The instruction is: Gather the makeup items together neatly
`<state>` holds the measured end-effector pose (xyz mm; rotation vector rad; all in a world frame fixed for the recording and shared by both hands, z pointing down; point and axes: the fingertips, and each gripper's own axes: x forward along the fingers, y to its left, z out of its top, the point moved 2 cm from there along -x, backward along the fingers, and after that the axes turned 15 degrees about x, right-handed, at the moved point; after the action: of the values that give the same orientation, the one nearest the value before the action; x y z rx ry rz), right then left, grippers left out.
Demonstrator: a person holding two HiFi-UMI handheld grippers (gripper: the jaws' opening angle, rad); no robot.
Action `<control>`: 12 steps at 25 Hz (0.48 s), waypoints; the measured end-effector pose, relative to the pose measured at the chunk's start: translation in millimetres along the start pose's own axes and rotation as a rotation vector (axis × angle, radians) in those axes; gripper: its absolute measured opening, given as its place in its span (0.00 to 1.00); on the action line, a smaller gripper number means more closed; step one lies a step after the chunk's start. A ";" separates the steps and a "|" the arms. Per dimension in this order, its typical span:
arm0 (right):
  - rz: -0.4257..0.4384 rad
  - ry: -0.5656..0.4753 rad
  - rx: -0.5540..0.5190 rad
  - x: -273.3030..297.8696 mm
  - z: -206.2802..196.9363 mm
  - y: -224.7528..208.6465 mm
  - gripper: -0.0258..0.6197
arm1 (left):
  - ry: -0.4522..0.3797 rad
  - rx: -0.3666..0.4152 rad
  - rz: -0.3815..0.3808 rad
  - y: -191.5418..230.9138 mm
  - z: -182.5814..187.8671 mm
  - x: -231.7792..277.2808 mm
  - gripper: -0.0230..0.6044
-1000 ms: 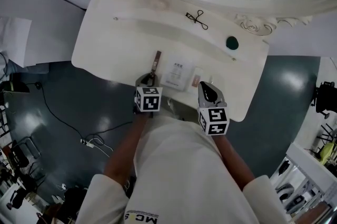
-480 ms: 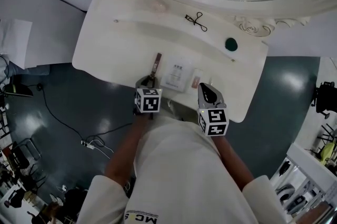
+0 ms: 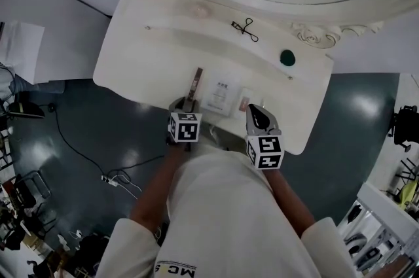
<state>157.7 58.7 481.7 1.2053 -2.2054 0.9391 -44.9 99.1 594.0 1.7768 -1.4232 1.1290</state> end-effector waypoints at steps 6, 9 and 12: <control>0.002 -0.014 0.006 -0.2 2.3 0.9 0.04 | -0.008 0.023 0.001 -3.0 2.6 -10.8 0.27; 0.003 -0.022 0.014 -0.9 2.5 1.5 0.04 | -0.013 0.032 0.005 -2.8 5.8 -17.4 0.27; 0.006 -0.025 0.019 -1.0 0.5 2.8 0.04 | -0.029 0.026 0.014 -1.3 10.2 -25.8 0.27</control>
<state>155.7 60.0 479.8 1.2259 -2.2260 0.9540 -42.8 102.7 566.6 1.8106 -1.4458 1.1382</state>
